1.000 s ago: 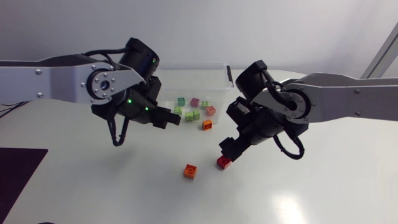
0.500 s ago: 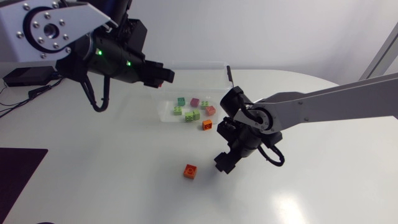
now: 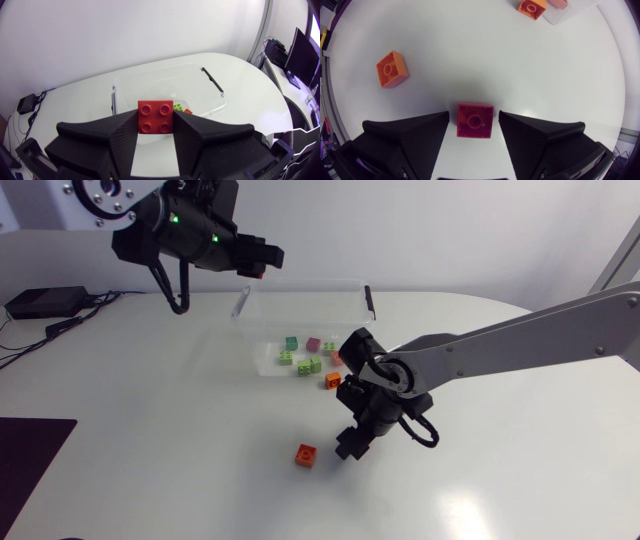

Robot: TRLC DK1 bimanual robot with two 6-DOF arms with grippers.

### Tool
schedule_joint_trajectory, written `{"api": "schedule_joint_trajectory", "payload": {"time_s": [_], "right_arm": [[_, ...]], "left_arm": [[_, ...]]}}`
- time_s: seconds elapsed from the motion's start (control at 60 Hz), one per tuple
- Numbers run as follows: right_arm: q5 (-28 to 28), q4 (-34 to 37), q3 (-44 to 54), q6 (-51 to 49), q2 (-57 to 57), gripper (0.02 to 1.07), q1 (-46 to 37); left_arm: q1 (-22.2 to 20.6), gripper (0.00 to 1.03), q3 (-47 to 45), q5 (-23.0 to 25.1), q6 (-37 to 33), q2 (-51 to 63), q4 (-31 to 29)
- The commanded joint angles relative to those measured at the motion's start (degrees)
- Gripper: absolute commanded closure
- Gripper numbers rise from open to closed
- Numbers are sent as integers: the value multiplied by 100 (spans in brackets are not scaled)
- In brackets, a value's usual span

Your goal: Place the duplo bricks in the container

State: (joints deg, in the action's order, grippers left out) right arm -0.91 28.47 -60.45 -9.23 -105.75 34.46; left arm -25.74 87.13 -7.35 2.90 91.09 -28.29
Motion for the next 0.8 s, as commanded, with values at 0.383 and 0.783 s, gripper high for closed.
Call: {"api": "schedule_joint_trajectory", "payload": {"time_s": [0.383,0.783], "right_arm": [[3,414,-301,88,521,81,70],[12,1442,-1145,194,1716,81,70]], "left_arm": [[288,80,709,226,-123,1060,623],[473,11,1719,340,-61,2405,755]]}}
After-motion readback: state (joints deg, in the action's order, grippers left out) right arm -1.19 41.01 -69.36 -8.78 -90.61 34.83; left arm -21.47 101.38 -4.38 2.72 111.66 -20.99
